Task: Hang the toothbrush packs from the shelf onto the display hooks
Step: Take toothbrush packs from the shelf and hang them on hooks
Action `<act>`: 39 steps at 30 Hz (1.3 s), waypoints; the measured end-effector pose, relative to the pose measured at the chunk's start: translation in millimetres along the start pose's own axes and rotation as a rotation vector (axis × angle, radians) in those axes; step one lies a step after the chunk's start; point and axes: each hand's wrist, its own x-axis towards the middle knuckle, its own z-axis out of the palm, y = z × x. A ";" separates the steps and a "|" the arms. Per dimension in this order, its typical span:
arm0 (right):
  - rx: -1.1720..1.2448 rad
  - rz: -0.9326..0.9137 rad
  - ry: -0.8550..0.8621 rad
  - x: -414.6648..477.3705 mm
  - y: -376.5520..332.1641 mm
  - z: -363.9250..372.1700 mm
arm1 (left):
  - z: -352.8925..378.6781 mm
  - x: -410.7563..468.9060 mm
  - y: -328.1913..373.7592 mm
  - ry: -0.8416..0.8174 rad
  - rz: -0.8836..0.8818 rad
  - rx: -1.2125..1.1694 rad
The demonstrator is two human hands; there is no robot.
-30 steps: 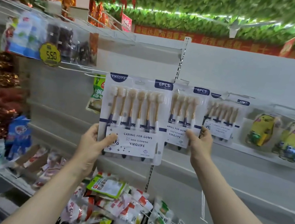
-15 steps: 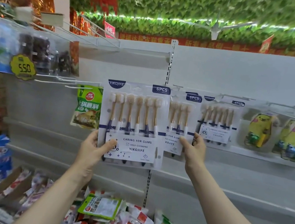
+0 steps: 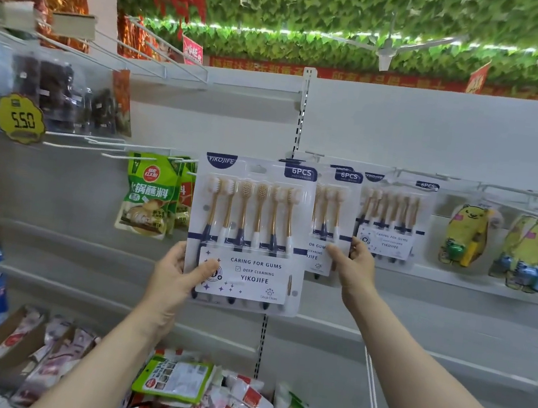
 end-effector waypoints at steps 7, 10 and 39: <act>-0.090 -0.221 0.117 -18.6 -37.9 -4.3 | 23.5 3.6 -8.3 -0.036 -0.016 0.001; -0.003 -0.184 -0.043 -34.3 -64.3 -3.0 | 39.5 6.1 -14.9 -0.061 -0.023 -0.002; 0.008 -0.192 -0.064 24.5 -70.3 5.9 | 82.9 84.0 -57.8 -0.138 -0.103 0.013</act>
